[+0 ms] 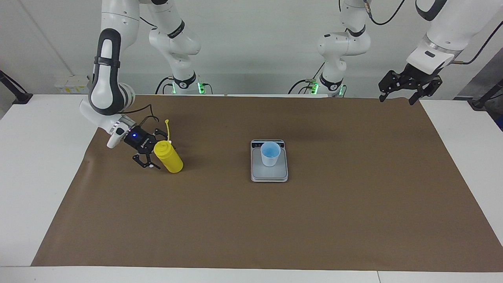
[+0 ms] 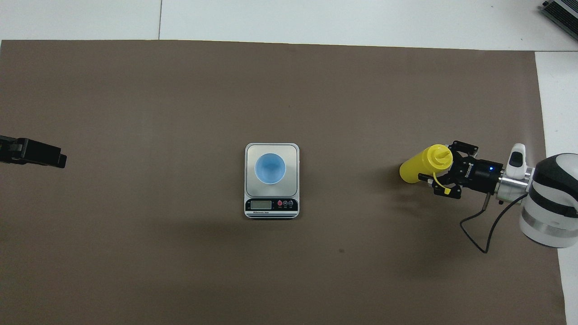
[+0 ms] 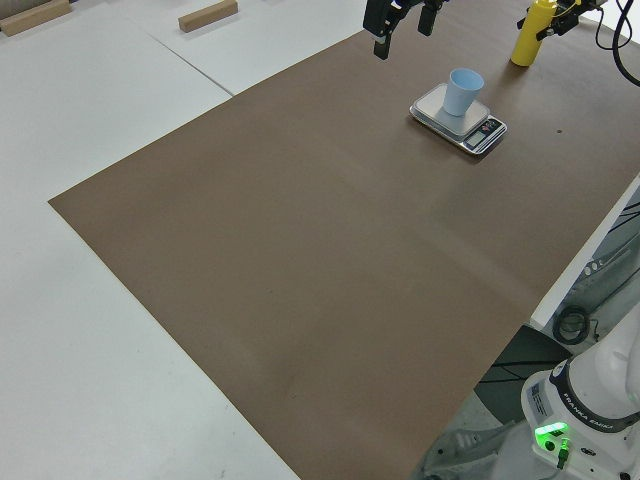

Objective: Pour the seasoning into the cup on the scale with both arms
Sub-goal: 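Reach the right gripper to the yellow bottle and grasp it, then lift the yellow bottle with the right gripper over the cup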

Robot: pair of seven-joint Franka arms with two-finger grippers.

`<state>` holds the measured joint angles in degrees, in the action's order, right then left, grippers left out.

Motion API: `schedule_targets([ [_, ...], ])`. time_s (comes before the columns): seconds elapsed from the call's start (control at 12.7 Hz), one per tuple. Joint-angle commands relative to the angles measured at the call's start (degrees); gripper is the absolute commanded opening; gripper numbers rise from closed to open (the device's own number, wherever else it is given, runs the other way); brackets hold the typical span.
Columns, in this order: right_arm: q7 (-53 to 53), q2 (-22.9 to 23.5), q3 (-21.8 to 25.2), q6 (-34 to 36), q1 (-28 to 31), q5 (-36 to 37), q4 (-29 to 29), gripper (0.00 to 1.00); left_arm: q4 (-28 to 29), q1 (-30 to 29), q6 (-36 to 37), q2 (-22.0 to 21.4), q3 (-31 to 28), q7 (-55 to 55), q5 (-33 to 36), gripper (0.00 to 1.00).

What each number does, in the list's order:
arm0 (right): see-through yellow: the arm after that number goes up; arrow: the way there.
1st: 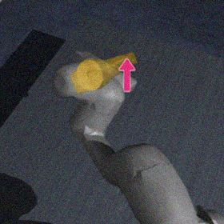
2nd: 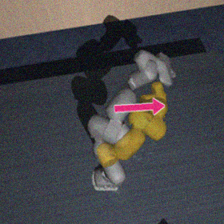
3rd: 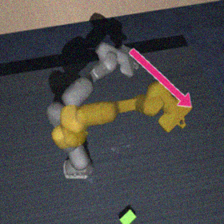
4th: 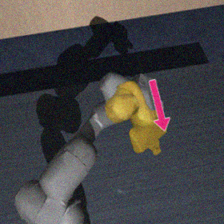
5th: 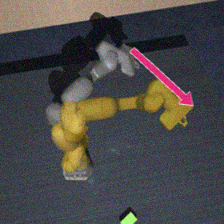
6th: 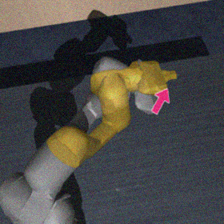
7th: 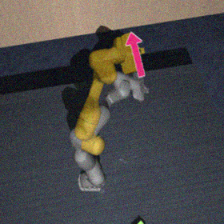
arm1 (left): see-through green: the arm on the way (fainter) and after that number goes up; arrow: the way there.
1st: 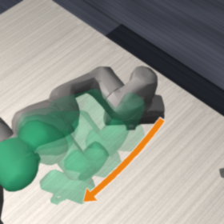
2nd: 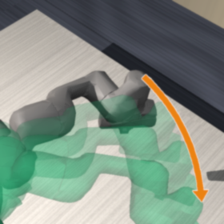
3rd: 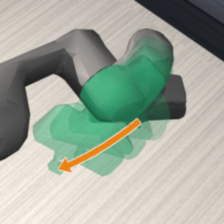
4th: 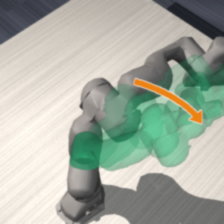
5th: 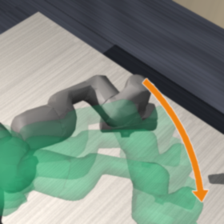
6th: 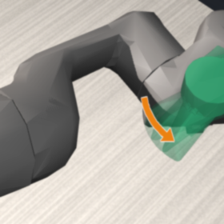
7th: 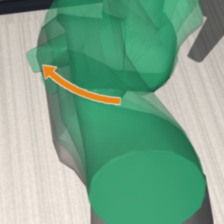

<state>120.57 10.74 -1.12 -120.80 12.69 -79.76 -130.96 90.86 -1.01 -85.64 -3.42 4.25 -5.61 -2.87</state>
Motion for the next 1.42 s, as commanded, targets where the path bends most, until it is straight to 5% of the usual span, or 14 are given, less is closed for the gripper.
schedule_targets([
  [0.0, 1.9, 0.1, -0.1, -0.3, -0.7, -3.1, -0.5, 0.87, 2.2, 0.0, -0.2, -2.0, 0.1, -0.3, 1.0, 1.00],
  [0.08, 1.9, 0.1, -0.1, -0.3, -0.8, -3.3, -0.5, 0.76, 2.2, -0.1, -0.2, -2.0, 0.1, -0.3, 1.0, 1.00],
  [0.24, 1.8, 0.1, -0.1, -0.4, -0.8, -3.4, -0.2, 0.29, 2.2, -0.6, -0.3, -2.0, 0.1, -0.3, 1.0, 1.00],
  [0.39, 1.6, -0.4, -0.2, -0.7, -1.0, -3.4, 0.0, 0.03, 2.2, -0.6, -0.3, -2.0, 0.1, -0.2, 1.0, 1.00],
  [0.63, -0.9, -0.5, -0.1, -1.0, -1.2, -1.5, 3.2, 0.00, 2.2, -0.7, -0.3, -2.0, 0.1, -0.3, 1.0, 1.00],
  [1.34, -23.9, -1.4, -1.3, 0.9, -2.9, 29.2, 19.8, 0.00, 2.2, -0.7, -0.2, -2.0, 0.1, -0.3, 1.0, 1.00],
])
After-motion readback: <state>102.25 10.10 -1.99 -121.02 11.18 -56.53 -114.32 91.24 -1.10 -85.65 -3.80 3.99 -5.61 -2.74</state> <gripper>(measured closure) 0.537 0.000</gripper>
